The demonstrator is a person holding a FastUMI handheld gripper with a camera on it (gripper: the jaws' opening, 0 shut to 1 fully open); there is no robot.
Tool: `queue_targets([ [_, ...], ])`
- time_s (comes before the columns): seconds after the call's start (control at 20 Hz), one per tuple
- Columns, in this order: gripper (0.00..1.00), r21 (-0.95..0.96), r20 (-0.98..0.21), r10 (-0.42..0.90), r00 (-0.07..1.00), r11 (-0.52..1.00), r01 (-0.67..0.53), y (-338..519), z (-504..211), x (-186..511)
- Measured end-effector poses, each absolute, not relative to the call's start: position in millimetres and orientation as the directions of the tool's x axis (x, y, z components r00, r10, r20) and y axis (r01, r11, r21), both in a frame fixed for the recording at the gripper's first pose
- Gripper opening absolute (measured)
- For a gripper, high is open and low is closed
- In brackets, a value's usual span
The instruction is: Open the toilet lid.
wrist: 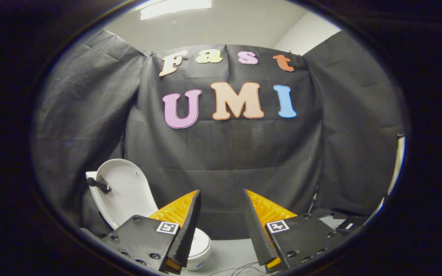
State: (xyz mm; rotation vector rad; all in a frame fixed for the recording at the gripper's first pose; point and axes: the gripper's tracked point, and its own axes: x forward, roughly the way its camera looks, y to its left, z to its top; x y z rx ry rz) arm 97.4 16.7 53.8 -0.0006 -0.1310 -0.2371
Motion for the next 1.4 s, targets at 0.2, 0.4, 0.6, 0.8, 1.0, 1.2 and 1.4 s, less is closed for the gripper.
queue_targets([
  [0.2, 0.70, 0.028, 0.115, -0.234, 0.965, 0.972, 0.233, 1, 34, 88],
  [0.4, 0.70, 0.050, 0.108, -0.239, 0.965, 0.971, 0.235, -15, 20, 81],
  [0.6, 0.69, 0.040, 0.075, -0.245, 0.967, 0.969, 0.242, -25, 4, 79],
  [0.8, 0.68, 0.016, 0.012, -0.219, 0.976, 0.976, 0.219, -24, -12, 77],
  [1.0, 0.68, 0.020, 0.001, -0.202, 0.979, 0.979, 0.202, -24, -14, 80],
  [1.2, 0.68, 0.004, -0.056, -0.175, 0.983, 0.984, 0.176, -20, -19, 81],
  [1.4, 0.68, 0.018, -0.063, -0.138, 0.988, 0.990, 0.139, -13, -16, 73],
])
